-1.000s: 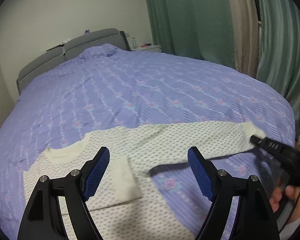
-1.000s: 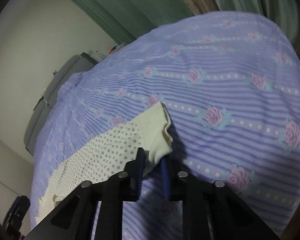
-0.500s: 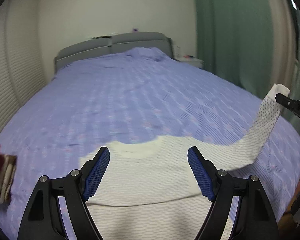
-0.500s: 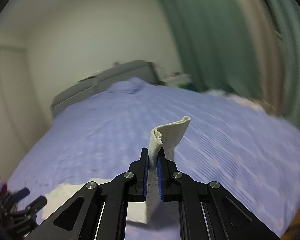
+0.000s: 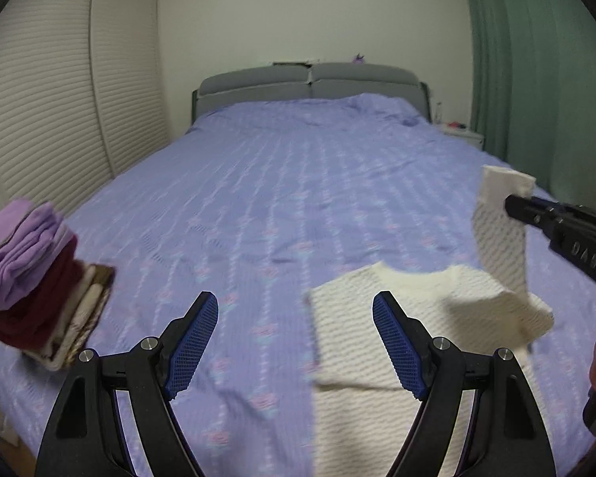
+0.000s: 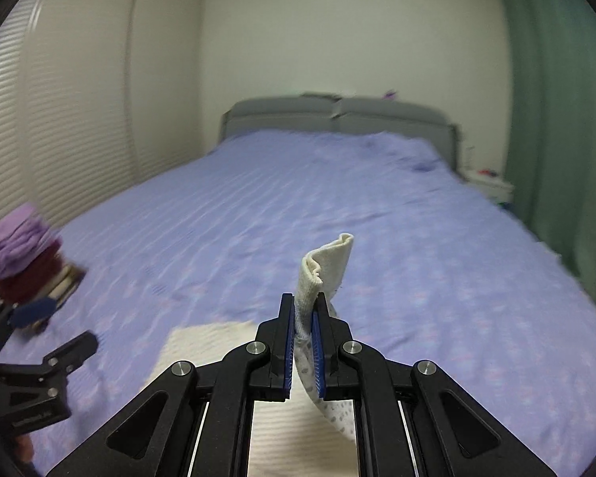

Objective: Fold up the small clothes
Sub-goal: 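Fold the held sleeve across the shirt body and release it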

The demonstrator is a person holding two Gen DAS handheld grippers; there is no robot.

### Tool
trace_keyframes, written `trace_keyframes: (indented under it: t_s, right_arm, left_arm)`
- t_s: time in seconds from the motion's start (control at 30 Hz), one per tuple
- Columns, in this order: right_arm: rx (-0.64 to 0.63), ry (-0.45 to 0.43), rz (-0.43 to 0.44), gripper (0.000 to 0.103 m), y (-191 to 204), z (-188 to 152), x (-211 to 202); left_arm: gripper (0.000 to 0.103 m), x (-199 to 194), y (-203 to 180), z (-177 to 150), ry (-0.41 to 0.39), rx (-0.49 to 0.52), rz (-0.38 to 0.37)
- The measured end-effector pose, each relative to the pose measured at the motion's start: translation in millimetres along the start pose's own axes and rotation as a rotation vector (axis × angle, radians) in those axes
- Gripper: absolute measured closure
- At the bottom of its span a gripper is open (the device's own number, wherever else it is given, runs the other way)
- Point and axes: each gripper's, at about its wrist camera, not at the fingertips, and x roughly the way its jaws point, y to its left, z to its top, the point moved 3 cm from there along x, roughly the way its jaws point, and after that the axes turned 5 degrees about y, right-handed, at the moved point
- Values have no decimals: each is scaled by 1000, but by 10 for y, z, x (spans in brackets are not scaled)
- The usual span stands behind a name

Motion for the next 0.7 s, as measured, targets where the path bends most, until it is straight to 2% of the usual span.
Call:
trace_keyframes:
  t_s: [0.23, 0.47, 0.5, 0.53, 0.6, 0.7]
  right_arm:
    - [-57, 134, 97, 94, 630, -291, 632]
    - [-81, 217, 126, 91, 954, -507, 900]
    - [-73, 228, 144, 82, 949, -523, 909]
    - [-58, 242, 156, 62, 925, -541, 902]
    - [-24, 218, 145, 46, 838, -543, 780]
    - [25, 150, 112, 46, 626, -600, 445]
  left_arm:
    - [23, 201, 266, -201, 57, -17, 35]
    - [23, 316, 350, -303, 88, -27, 26]
    - [23, 324, 356, -312, 89, -29, 23]
    - [23, 330, 365, -316, 88, -32, 17]
    - [23, 315, 351, -324, 81, -33, -20]
    - [23, 305, 304, -329, 70, -20, -80]
